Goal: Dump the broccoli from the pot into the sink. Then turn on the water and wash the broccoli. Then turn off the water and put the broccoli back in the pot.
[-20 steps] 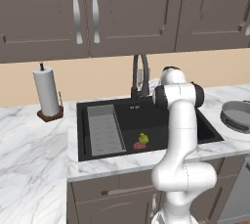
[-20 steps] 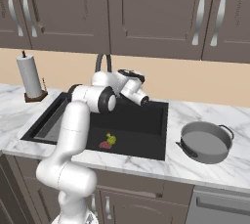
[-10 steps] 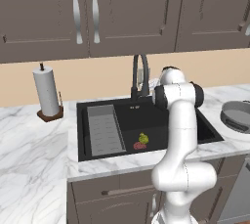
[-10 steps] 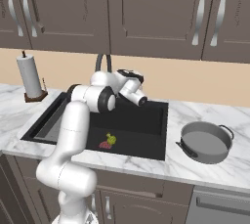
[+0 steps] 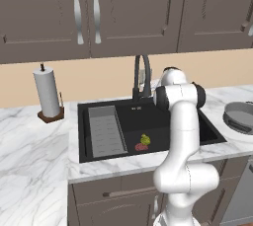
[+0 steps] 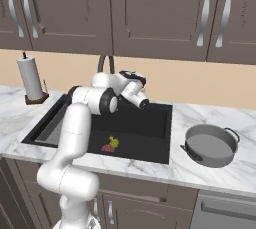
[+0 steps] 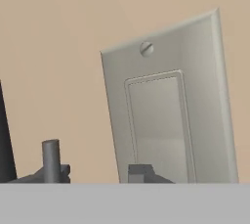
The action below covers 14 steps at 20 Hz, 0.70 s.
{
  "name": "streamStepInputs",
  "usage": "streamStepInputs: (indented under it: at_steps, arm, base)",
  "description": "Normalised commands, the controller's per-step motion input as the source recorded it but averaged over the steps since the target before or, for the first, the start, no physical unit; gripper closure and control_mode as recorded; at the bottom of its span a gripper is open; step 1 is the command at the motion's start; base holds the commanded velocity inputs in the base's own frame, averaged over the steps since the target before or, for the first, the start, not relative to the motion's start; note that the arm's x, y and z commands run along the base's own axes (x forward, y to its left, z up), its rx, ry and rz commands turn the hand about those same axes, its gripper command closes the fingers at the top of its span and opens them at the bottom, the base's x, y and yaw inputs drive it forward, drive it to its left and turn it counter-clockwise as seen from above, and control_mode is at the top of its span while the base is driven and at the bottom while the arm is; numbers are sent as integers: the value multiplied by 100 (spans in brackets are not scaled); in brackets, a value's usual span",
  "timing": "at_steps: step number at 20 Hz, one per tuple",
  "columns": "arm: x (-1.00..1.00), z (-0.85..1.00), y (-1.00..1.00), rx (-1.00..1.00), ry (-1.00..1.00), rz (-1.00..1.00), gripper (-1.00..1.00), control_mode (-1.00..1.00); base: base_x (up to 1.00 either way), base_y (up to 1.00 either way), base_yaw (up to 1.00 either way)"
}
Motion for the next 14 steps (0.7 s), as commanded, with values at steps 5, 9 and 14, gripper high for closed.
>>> streamStepInputs:
  at_steps: [5, 9, 14]
  arm:
    - [4, 0, -56, 0, 0, -6, 100, -100]
    - [2, 0, -66, 0, 0, -8, 100, -100]
    - [1, 0, -71, 0, 1, -10, 100, -100]
  base:
    - [0, 0, 0]
    - [0, 0, 0]
    - [0, 0, 0]
